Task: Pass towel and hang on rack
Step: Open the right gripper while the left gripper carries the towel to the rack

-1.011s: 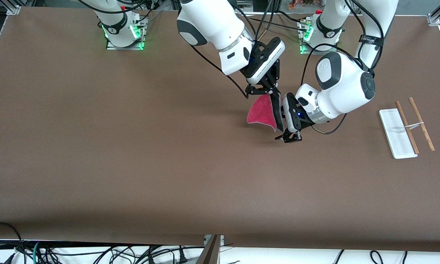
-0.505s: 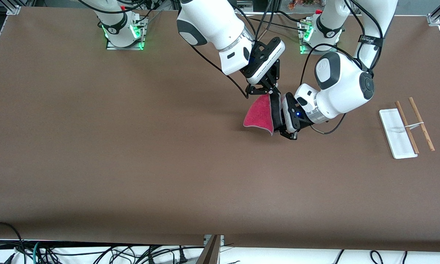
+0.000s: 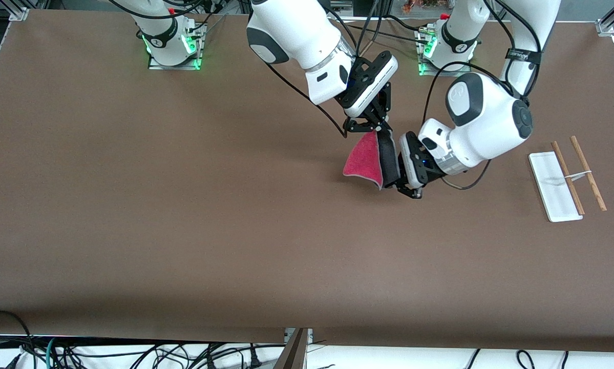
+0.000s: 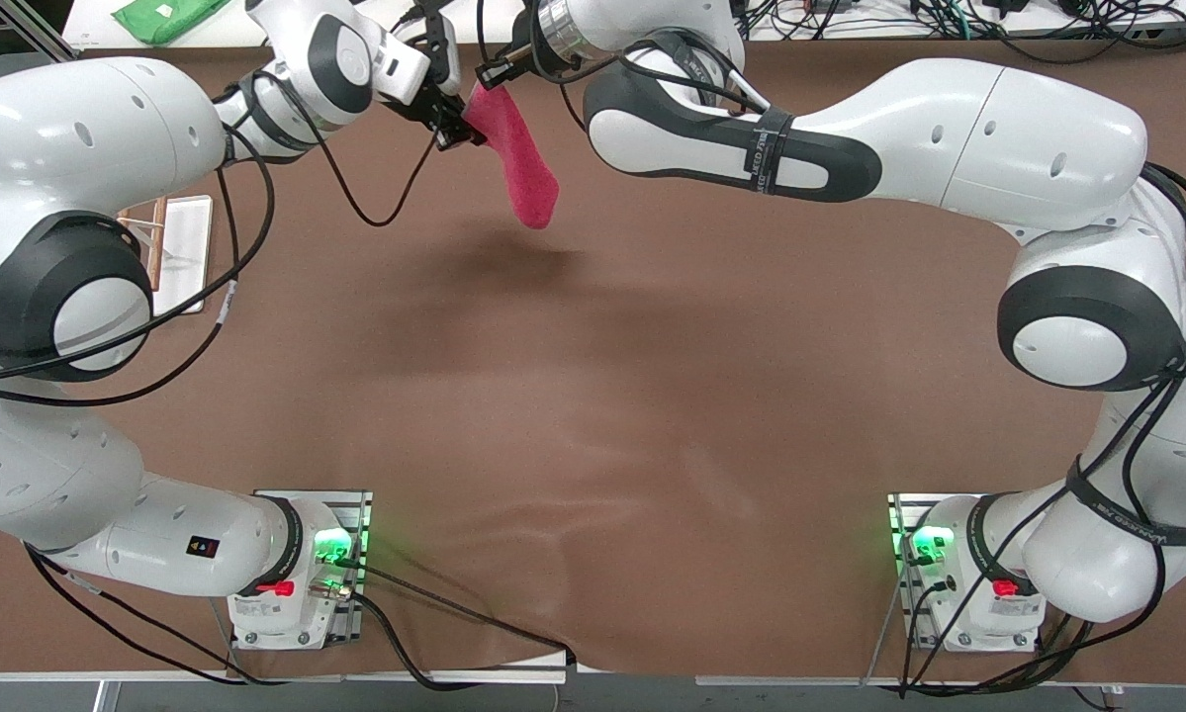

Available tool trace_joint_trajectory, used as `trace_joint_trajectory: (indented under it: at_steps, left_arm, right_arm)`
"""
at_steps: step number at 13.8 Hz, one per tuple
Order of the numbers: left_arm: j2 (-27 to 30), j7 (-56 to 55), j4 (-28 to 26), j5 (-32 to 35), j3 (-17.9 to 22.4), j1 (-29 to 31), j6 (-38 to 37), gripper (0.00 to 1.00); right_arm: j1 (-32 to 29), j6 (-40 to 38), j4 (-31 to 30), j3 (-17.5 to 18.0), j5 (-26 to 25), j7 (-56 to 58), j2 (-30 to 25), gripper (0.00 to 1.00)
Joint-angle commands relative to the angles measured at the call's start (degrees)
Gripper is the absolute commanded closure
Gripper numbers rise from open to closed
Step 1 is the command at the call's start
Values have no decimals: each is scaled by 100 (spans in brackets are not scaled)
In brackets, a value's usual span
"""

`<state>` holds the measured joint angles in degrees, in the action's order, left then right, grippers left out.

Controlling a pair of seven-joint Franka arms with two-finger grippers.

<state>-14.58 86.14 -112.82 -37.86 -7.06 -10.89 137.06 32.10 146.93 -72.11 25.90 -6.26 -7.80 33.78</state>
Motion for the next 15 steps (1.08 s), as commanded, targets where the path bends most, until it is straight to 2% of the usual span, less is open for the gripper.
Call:
trace_joint_trajectory:
  at_steps: [1,4,5,6,7,11,13,15]
  left_arm:
    - [219,-1,-12,-90,3,314,-284,100]
    - [342,17,-30,-81,213,596,-573,100]
    - [394,17,-29,-38,318,631,-749,100]
    - [473,17,-29,119,363,701,-855,100]
    - [526,8,-29,295,372,754,-874,100]
    - [720,-1,-29,481,503,939,-1110,100]
    - [816,-1,-29,857,670,1027,-1216,100]
    - [826,8,41,1113,881,1194,-1505,100]
  right_arm:
    - [-2,11,118,29,28,41,33,100]
    - [-2,11,118,38,28,24,33,100]
    - [-2,11,118,38,37,24,33,87]
    - [-2,11,118,29,28,33,33,37]
    - [-2,72,118,29,28,59,33,0]
    - [-10,143,118,29,46,33,-2,0]
    - [-98,116,118,29,212,-54,-46,0]
    - [-124,-128,109,-49,170,-90,-195,0]
